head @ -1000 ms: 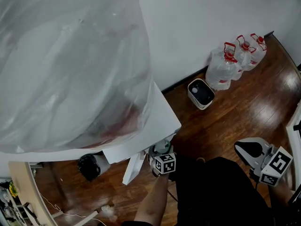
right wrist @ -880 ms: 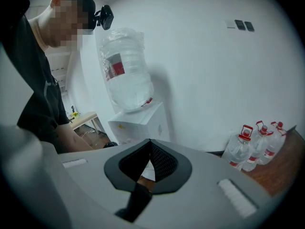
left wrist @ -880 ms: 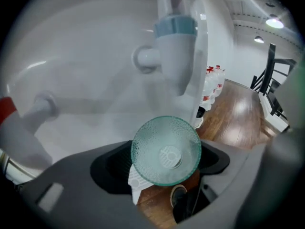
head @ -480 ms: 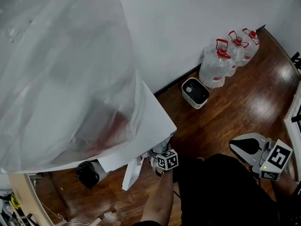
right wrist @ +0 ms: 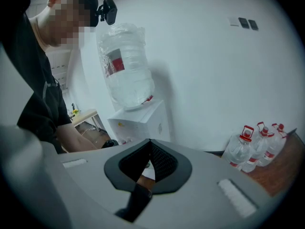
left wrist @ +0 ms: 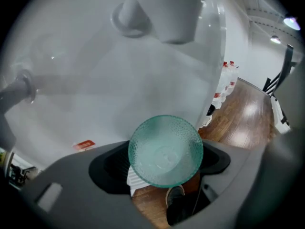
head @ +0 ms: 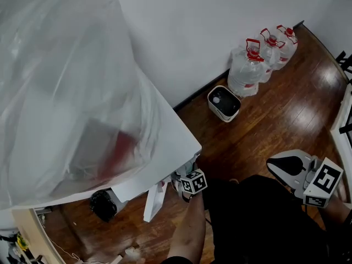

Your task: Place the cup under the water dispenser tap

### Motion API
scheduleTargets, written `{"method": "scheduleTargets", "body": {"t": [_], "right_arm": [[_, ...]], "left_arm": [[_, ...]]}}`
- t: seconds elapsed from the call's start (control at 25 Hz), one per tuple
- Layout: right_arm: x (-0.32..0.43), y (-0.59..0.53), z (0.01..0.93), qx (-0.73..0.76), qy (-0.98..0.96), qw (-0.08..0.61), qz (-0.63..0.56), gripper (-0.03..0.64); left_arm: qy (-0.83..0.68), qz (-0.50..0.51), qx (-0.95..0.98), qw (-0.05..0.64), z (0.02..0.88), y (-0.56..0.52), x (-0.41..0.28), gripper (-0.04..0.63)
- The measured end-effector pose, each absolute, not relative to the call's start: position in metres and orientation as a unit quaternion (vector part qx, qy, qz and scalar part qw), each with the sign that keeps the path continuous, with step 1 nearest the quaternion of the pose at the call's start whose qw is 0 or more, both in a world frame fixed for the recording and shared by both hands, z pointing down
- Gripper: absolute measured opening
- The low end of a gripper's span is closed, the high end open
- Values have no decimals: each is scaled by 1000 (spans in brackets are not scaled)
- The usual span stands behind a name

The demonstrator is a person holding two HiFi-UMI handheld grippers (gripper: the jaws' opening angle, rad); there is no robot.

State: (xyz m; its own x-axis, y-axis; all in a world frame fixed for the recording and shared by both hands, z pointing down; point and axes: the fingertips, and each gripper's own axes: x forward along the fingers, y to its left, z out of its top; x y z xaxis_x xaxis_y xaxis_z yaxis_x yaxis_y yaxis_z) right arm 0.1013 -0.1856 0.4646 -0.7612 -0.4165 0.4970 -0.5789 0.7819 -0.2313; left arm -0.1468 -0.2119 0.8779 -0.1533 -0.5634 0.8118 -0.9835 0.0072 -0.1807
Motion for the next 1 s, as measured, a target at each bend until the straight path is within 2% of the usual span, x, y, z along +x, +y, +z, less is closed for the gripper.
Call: {"method": "scheduleTargets", "body": {"t": [0.04,0.12,0.4,0.6,0.72,0.84,0.92,0.96,1.0], "right_arm": [[98,-185,459,269,-922,210,184,2],[96,-184,450,265,-926,204,178,2],[118,-168,441,285,-920,192,188,2],[126,-146,410,254,-931,163,205,2],[117,-141,387,241,-940,136,201,2],[102,-124,372,241,-947,109,184,2],[90,-102,371,244,-949,101,174,2],[84,-90,371,247,-949,98,171,2],[77,-77,368,251,-948,94,170,2]], "left_arm": [[-654,380,589,286,879,-209,-149,522],[-647,369,593,305,879,-204,-151,594],[-588,393,640,302,868,-163,-146,594],[-624,364,615,315,791,-71,-160,576],[-659,329,595,321,731,-12,-175,505],[-674,329,606,264,674,29,-195,458],[-687,314,614,229,644,53,-214,326],[-697,289,620,217,630,62,-223,241],[-707,254,626,209,612,72,-232,127]]}}
